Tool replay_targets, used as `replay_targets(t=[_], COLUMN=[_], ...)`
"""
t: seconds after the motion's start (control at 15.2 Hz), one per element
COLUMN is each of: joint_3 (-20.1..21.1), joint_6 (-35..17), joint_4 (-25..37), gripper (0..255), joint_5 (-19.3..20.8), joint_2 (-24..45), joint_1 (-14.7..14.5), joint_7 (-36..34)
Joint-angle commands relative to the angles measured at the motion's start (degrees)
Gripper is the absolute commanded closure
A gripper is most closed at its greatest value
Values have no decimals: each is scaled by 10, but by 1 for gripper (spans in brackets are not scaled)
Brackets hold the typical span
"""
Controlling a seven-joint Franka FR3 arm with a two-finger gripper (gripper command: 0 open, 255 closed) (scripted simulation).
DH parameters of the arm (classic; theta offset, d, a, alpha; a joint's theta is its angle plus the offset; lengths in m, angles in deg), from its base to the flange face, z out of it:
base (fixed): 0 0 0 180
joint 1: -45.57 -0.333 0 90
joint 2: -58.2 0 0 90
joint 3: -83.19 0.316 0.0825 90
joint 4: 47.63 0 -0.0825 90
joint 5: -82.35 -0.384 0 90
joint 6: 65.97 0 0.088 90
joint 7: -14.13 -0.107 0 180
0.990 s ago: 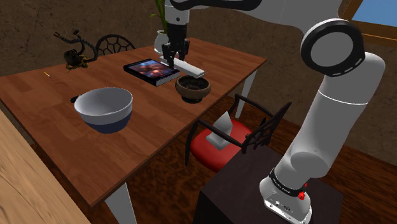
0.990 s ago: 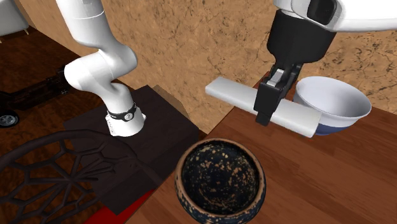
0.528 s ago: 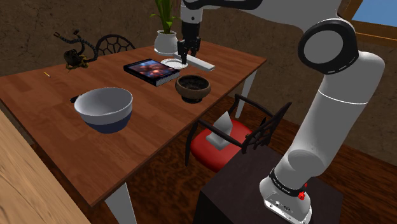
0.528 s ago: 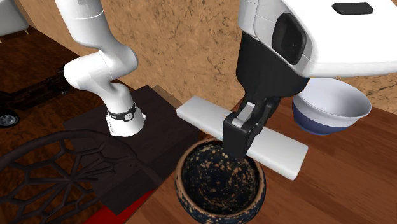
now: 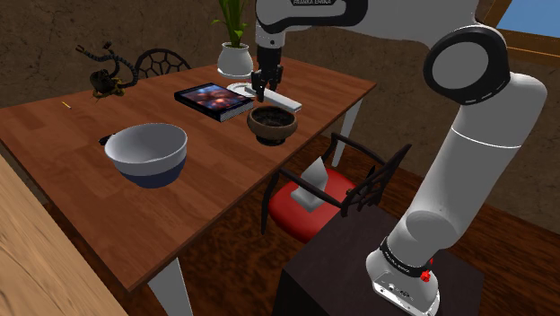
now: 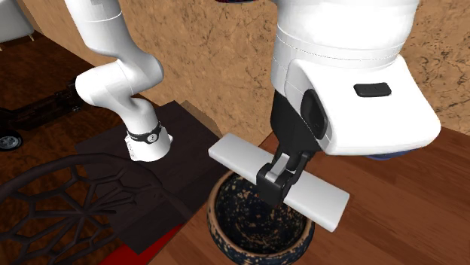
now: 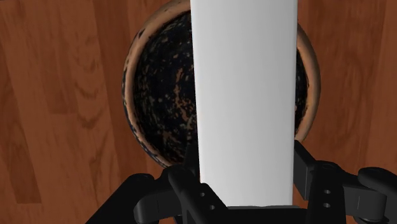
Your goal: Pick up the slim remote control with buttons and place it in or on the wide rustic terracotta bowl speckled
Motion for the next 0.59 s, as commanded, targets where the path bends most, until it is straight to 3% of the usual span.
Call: replay_targets(t=[0.0,0.53], joint_3=[0,0], joint_6=[-16,-44], joint_4=[-15,-45], gripper=[255,255], joint_5=[0,0], joint_2=[0,-1], joint_1=[0,0], joint_7=[0,0])
